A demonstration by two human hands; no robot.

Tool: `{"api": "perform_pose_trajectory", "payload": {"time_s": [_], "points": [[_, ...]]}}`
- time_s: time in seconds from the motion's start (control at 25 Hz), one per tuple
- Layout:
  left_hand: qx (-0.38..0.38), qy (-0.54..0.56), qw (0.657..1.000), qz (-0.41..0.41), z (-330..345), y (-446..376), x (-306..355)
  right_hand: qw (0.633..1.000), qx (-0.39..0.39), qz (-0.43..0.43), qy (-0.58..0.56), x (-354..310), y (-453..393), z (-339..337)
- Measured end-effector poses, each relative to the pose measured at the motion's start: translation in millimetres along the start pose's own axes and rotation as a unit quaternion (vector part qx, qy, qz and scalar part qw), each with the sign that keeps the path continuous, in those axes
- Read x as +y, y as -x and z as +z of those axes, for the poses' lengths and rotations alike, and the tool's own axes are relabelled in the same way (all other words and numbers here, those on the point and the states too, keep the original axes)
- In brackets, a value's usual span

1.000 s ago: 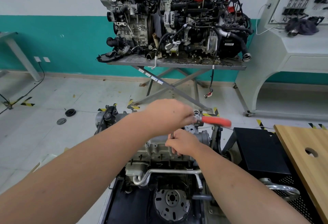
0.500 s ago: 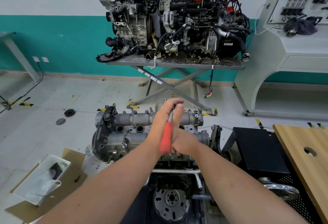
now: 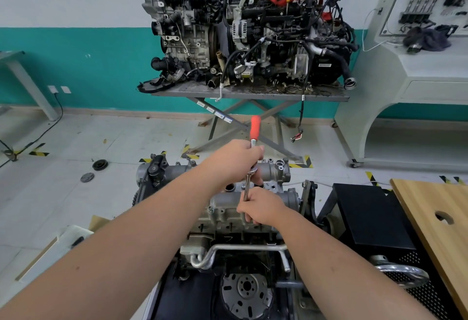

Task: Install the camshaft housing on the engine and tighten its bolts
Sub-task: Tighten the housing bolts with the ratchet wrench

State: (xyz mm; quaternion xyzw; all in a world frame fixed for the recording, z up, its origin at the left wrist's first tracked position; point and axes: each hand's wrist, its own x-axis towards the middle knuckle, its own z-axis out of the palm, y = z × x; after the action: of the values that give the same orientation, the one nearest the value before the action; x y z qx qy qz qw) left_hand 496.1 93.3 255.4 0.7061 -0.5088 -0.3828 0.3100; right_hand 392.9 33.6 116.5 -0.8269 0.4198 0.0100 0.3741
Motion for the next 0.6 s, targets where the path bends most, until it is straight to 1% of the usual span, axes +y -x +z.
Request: {"api": "perform_pose_trajectory", "payload": {"time_s": [0.08, 0.2, 0.28, 0.32, 0.36, 0.4, 0.44, 0.48, 0.52, 0.56, 0.6], "points": [[-0.001, -0.134, 0.99, 0.039, -6, 1, 8, 1.0, 0.003, 0.0, 0.002, 0, 1, 0], [-0.007, -0.295, 0.948, 0.117, -11, 3, 16, 1.0, 0.001, -0.006, 0.007, -1, 2, 0], [-0.018, -0.377, 0.909, 0.179, -7, 5, 13, 1.0, 0.004, -0.005, 0.01, 0, 1, 1], [-0.015, -0.418, 0.883, 0.214, -4, 6, 8, 1.0, 0.004, -0.003, 0.007, 0, 0, 1], [0.001, -0.457, 0.853, 0.253, -1, 7, 0, 1.0, 0.003, 0.002, 0.006, 1, 0, 1], [0.036, -0.478, 0.826, 0.296, 3, 5, -9, 1.0, 0.003, 0.005, 0.003, 1, 0, 1], [0.084, -0.473, 0.808, 0.34, 5, 4, -18, 1.0, 0.003, 0.005, -0.009, 2, 0, 1], [0.136, -0.444, 0.804, 0.372, 7, 2, -27, 1.0, 0.003, -0.001, -0.029, 3, 0, 1], [0.185, -0.401, 0.811, 0.384, 9, 0, -35, 0.999, 0.005, -0.008, -0.049, 4, 0, 1], [0.227, -0.345, 0.828, 0.379, 11, -3, -42, 0.998, 0.007, -0.012, -0.06, 3, 0, 1], [0.254, -0.276, 0.852, 0.366, 15, -5, -49, 0.998, 0.005, -0.018, -0.059, 3, -2, 2]]}}
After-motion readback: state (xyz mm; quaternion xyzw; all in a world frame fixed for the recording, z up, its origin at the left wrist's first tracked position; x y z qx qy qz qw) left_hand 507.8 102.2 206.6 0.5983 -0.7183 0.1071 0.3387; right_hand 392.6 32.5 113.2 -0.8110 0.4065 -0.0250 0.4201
